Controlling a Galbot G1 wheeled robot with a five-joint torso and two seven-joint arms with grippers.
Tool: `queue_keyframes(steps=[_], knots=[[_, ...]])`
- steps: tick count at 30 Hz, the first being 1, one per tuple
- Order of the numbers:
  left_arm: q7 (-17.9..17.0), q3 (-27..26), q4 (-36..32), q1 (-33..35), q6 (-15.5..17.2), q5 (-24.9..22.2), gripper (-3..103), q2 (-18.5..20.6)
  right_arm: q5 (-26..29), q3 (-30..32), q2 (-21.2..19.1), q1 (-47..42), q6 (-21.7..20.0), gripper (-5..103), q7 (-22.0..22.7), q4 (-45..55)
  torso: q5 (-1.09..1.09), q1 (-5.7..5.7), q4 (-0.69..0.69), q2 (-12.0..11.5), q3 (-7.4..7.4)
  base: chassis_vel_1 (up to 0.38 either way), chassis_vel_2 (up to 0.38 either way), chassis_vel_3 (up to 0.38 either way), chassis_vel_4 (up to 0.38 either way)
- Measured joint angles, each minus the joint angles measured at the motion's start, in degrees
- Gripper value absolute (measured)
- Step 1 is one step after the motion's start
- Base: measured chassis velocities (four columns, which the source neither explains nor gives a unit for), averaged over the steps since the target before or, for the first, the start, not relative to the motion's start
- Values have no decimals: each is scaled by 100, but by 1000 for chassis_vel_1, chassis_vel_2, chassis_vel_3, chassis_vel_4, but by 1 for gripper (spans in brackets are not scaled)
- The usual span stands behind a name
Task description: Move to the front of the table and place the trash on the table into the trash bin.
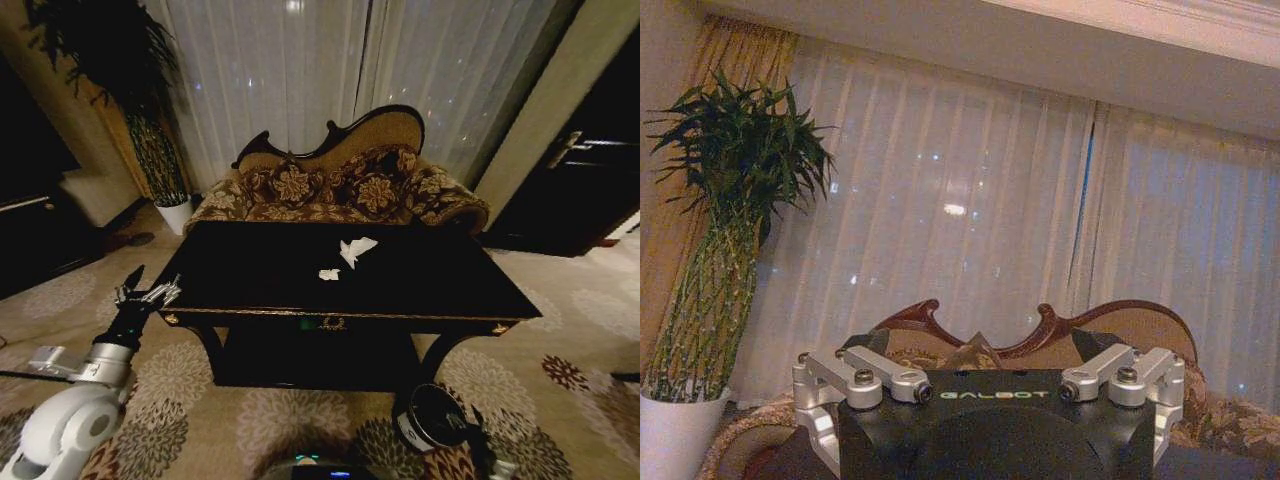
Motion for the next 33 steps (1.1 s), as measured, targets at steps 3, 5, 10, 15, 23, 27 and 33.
queue_keyframes(steps=[3,5,10,15,23,27,33], knots=[[0,0,0,0,0,0,100,0,103,120,-28,-404,13,99,-92,444,0,0,1,0,0,0,0,0,0],[0,0,0,0,-1,0,100,0,212,238,-30,-805,80,100,-200,917,2,0,1,0,0,0,0,0,0],[0,0,0,0,-1,0,100,0,454,502,0,-1464,193,100,-346,1833,0,0,1,0,0,0,0,0,0],[0,0,0,0,-1,0,100,0,664,769,-2,-2169,315,100,-506,2799,1,0,1,0,0,0,0,0,0],[0,0,0,0,-1,0,100,0,1045,1066,-9,-2960,467,100,-700,3959,0,0,2,0,0,0,0,0,0],[0,0,0,0,-1,0,100,0,1326,1152,-31,-3147,473,100,-845,4300,0,0,2,0,0,0,0,0,0],[0,0,0,0,-1,0,100,0,1506,1413,-67,-3360,427,100,-840,4930,1,0,1,0,0,0,0,0,0]])
